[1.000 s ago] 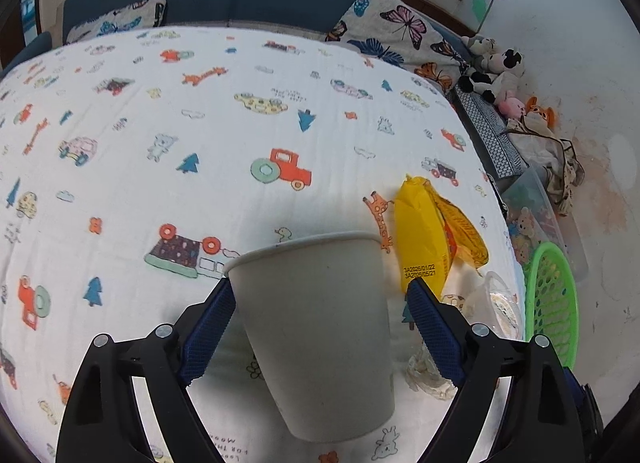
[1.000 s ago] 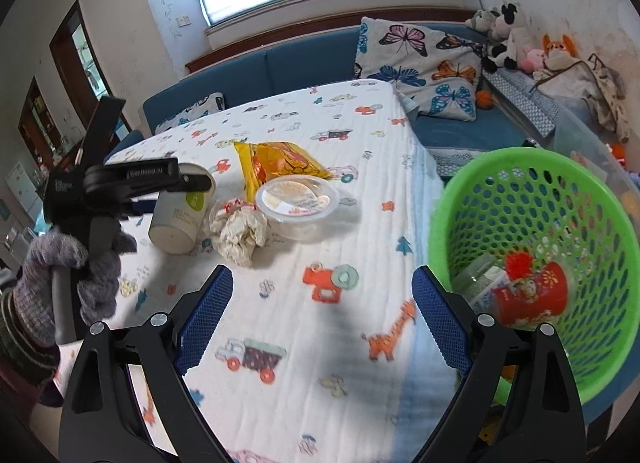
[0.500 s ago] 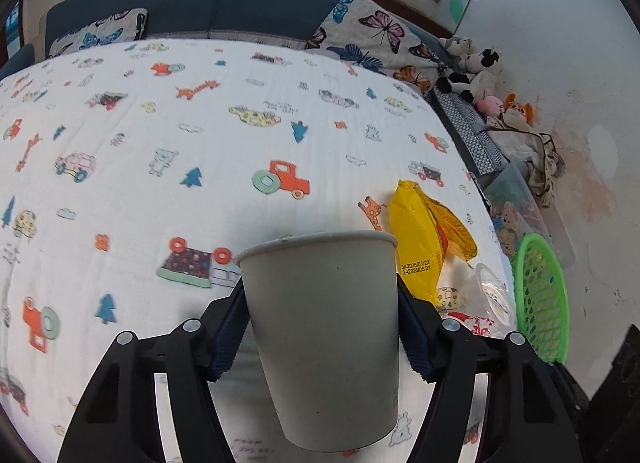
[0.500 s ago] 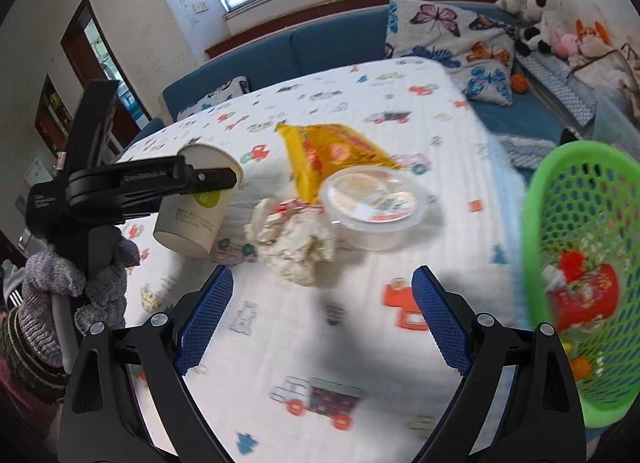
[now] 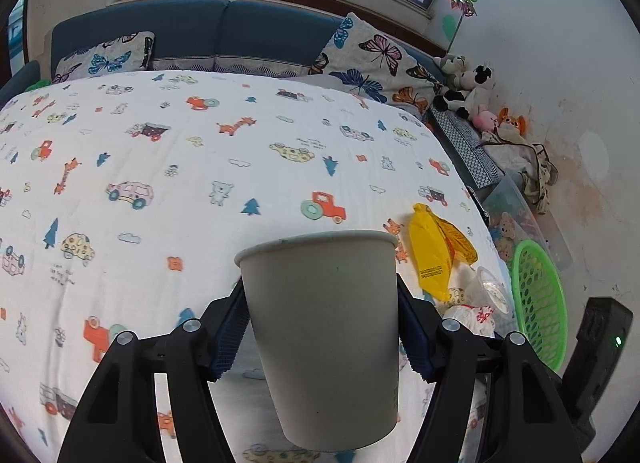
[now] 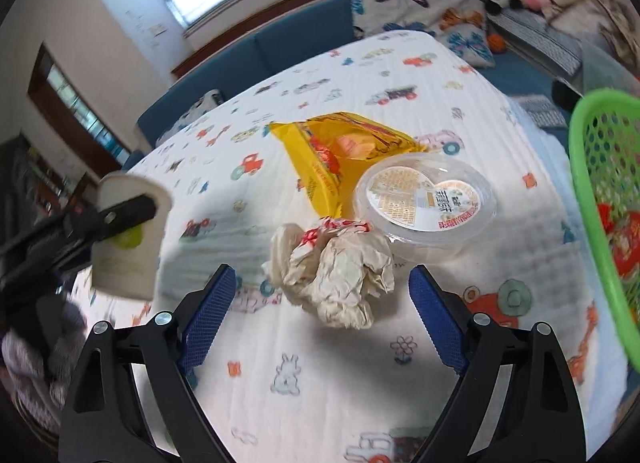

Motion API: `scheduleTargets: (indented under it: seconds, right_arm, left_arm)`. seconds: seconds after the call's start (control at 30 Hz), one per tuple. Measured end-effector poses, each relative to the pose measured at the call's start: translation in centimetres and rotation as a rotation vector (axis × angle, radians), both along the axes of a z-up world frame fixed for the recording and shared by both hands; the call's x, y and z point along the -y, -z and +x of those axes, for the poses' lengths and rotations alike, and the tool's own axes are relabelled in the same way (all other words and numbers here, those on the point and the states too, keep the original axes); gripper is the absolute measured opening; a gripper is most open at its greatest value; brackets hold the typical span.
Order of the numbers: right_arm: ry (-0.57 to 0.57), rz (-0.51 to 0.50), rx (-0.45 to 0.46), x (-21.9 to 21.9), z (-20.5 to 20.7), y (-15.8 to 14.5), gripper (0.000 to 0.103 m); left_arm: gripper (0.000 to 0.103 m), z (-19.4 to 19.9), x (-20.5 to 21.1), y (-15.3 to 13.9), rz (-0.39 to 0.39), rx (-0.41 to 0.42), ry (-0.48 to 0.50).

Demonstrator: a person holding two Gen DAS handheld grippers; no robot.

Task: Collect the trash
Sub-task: 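Grasp the white paper cup with the left tool while the right tool grasps the crumpled tissue, then carry the tissue and paper cup over the green basket and open both tools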

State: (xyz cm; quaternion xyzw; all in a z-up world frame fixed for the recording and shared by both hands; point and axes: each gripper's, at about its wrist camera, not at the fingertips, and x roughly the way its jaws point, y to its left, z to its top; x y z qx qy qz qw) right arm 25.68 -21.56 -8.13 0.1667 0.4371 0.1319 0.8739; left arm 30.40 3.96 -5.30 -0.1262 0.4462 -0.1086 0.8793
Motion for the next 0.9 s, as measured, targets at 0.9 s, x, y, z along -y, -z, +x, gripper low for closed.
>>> scheduleTargets:
  seconds: [0.9]
  right_arm:
    - [-0.013,0.071,0.067,2.2,-5.4,-2.8,0.053]
  left_arm:
    - [0.065,-3.2,2.1,-1.9,-0.009,0.043,0.056]
